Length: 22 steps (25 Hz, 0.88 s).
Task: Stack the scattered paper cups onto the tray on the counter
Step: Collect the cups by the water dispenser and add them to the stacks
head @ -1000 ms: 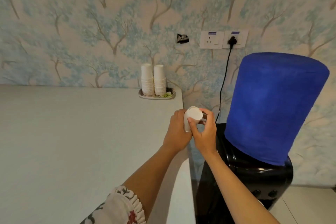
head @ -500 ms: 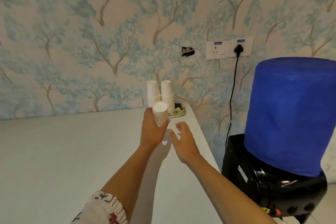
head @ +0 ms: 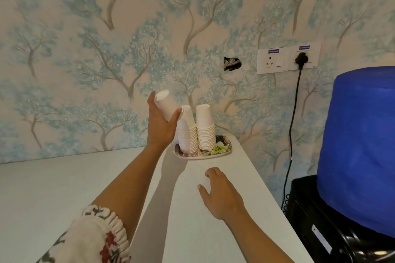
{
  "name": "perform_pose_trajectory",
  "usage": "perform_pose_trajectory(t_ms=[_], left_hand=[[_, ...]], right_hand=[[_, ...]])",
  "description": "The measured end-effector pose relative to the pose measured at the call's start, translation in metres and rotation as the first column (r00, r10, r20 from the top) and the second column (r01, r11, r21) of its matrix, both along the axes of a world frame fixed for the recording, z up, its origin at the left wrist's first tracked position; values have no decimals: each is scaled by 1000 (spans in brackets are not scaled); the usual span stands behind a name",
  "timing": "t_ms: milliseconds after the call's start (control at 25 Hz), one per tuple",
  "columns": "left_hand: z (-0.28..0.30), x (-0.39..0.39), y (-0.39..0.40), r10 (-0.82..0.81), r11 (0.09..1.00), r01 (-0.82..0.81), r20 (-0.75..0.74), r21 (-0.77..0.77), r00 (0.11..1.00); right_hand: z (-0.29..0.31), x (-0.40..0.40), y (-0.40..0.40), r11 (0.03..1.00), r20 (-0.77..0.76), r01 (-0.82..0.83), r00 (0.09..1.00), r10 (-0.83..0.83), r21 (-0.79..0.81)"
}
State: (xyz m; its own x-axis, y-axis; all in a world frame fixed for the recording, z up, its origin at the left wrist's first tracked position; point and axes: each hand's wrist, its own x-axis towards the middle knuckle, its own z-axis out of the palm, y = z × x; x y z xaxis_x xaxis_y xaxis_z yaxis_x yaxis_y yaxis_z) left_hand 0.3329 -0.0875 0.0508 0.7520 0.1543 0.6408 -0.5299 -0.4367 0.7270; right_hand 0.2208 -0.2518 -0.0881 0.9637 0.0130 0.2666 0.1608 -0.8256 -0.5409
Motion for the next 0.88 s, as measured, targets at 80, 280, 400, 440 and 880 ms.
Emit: perform_pose_trajectory(t_ms=[80,280,400,440,880], left_hand=[[13,23,1,13,1000,-13,55,5,998],[23,60,-8,-12,988,9,20,155,1000],[16,68,-13,-22,967,25,-13,252,1000],[13,70,-14,-19,963,24,-21,268,1000],[-1,57,-22,32,917,10,-99,399,995]], right_hand=[[-1,4,0,1000,17,-2,1000,2,-7],[-1,5,-1,1000,41,-9,999,10,-13],[-3,5,0,1000,40,0,999,1,-18],[-3,6,0,1000,41,7,999,-6,-21],[-8,9,1,999,47,29,999,-28,-39]])
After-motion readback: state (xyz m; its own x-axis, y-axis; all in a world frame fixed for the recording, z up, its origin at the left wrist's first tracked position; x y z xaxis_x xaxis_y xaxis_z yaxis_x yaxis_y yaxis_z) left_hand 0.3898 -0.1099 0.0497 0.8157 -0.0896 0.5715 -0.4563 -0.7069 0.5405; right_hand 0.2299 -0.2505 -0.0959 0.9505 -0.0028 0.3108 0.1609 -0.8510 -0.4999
